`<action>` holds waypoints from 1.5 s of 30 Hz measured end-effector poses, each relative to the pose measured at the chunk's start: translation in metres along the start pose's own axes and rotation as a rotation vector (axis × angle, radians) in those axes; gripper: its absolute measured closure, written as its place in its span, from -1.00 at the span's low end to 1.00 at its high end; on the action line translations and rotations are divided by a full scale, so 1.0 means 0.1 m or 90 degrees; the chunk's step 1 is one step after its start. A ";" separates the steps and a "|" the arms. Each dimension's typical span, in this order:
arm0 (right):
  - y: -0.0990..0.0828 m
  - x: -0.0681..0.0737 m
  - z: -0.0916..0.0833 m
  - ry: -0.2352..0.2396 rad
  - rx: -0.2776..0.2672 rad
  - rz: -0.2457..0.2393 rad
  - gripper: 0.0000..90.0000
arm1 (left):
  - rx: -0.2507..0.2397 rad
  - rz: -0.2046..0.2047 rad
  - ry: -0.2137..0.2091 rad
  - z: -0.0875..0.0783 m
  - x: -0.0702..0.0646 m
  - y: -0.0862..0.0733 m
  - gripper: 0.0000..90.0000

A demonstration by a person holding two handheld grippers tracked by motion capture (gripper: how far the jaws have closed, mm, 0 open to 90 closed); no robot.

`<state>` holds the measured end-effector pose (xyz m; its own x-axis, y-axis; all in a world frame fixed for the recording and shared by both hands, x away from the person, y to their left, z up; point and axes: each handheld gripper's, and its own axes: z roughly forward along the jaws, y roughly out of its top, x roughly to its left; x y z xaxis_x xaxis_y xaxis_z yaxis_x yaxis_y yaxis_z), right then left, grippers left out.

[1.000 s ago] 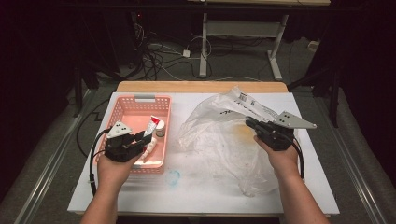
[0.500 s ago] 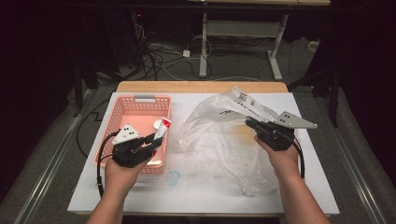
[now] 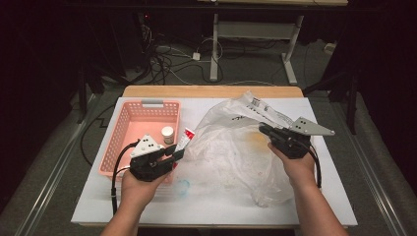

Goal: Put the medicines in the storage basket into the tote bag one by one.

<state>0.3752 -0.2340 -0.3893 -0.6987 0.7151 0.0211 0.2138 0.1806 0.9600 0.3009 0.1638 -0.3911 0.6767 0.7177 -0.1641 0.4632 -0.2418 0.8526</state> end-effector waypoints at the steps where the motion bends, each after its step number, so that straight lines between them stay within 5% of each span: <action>1: 0.00 0.00 0.00 0.000 0.000 0.000 1.00 | 0.000 0.001 -0.005 0.01 -0.01 0.00 0.54; 20: 0.00 0.02 0.01 0.000 0.003 -0.003 1.00 | 0.021 0.017 -0.045 0.25 -0.21 -0.04 0.54; 45: 0.01 0.03 0.01 0.000 0.001 -0.008 1.00 | 0.047 0.040 -0.076 0.94 -0.53 0.13 0.54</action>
<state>0.3738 -0.2306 -0.3884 -0.7011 0.7130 0.0085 0.2059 0.1910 0.9598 0.3250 0.0614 -0.4178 0.7668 0.6179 -0.1739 0.4558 -0.3334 0.8253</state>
